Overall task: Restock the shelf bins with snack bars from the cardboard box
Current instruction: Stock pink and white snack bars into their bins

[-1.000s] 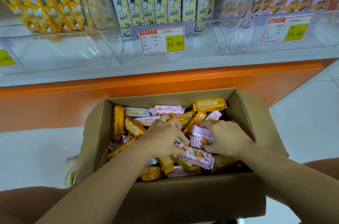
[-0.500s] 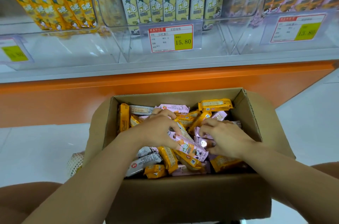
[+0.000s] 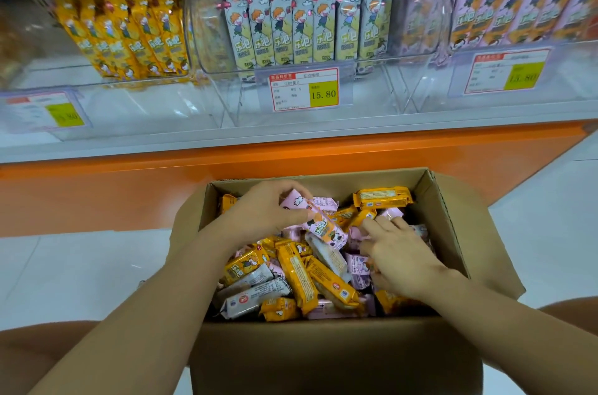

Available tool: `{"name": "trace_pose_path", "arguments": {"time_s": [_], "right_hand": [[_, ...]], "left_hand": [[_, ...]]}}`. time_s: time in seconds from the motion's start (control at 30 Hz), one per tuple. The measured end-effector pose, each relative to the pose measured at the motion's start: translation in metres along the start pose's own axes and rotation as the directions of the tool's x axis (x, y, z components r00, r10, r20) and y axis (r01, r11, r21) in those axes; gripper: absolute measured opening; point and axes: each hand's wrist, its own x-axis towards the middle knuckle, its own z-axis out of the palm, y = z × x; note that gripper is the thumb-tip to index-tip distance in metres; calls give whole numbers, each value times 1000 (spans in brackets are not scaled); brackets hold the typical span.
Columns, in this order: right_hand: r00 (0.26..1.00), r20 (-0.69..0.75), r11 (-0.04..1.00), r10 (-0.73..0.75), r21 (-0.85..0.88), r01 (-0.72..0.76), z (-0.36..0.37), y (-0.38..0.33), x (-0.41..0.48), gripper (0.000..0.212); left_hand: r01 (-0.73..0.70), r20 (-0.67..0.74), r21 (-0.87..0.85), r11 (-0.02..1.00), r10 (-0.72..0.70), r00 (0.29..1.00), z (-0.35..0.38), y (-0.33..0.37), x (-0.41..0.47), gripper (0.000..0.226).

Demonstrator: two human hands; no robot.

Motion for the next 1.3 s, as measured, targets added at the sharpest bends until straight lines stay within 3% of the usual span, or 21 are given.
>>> {"name": "trace_pose_path", "arguments": {"time_s": [0.07, 0.1, 0.2, 0.27, 0.33, 0.4, 0.47, 0.53, 0.6, 0.73, 0.93, 1.03, 1.1, 1.17, 1.23, 1.3], "right_hand": [[984, -51, 939, 169, 311, -145, -14, 10, 1, 28], [956, -81, 844, 283, 494, -208, -25, 17, 0, 24], [868, -160, 562, 469, 813, -154, -58, 29, -2, 36], [844, -194, 448, 500, 892, -61, -73, 26, -3, 47], [821, -209, 277, 531, 959, 65, -80, 15, -1, 38], [800, -136, 66, 584, 991, 120, -78, 1, 2, 31], [798, 3, -101, 603, 992, 72, -71, -9, 3, 31], [801, 158, -238, 578, 971, -20, -62, -12, 5, 30], [799, 266, -288, 539, 950, -122, -57, -12, 7, 33], [791, 249, -86, 559, 966, -243, -55, -7, 7, 48], [867, 245, 159, 434, 927, -341, -52, -2, 9, 51], [872, 192, 327, 451, 873, -361, -46, 15, 8, 51], [885, 141, 601, 445, 685, -411, -29, 30, 7, 53], [907, 189, 833, 375, 360, -420, -4, 35, 8, 57], [911, 239, 926, 336, 95, -366, 14, 32, 11, 63], [916, 203, 935, 346, 9, -355, 19, 32, 14, 62]], "left_hand": [[-11, -65, -23, 1000, 9, 998, -2, 3, -2, 26], [-12, -110, -24, 1000, 9, 994, -2, 4, -2, 26], [-20, -178, 4, 1000, 20, 984, -2, 6, 0, 30], [-15, -136, 24, 1000, 19, 991, 3, 8, 2, 32], [15, -77, 43, 999, -11, 997, 9, 7, 4, 37], [57, -14, -39, 998, -58, 998, 15, 6, 4, 41], [116, 73, -312, 943, -98, 992, 19, 10, 3, 42], [155, 126, -546, 823, -102, 987, 22, 12, 3, 47], [142, 115, -638, 757, -88, 989, 24, 9, 4, 48], [110, 55, -671, 734, -98, 994, 24, 5, 7, 47], [47, -28, -551, 833, -74, 997, 30, 4, 13, 39], [64, -29, -499, 864, -90, 996, 30, -1, 20, 40], [85, -31, -446, 891, -111, 993, 28, -5, 24, 45], [81, -75, -408, 909, -122, 990, 25, -8, 25, 51], [48, -133, -339, 939, -98, 986, 22, -10, 26, 54], [14, -147, -264, 964, -55, 988, 21, -10, 26, 55]]}}
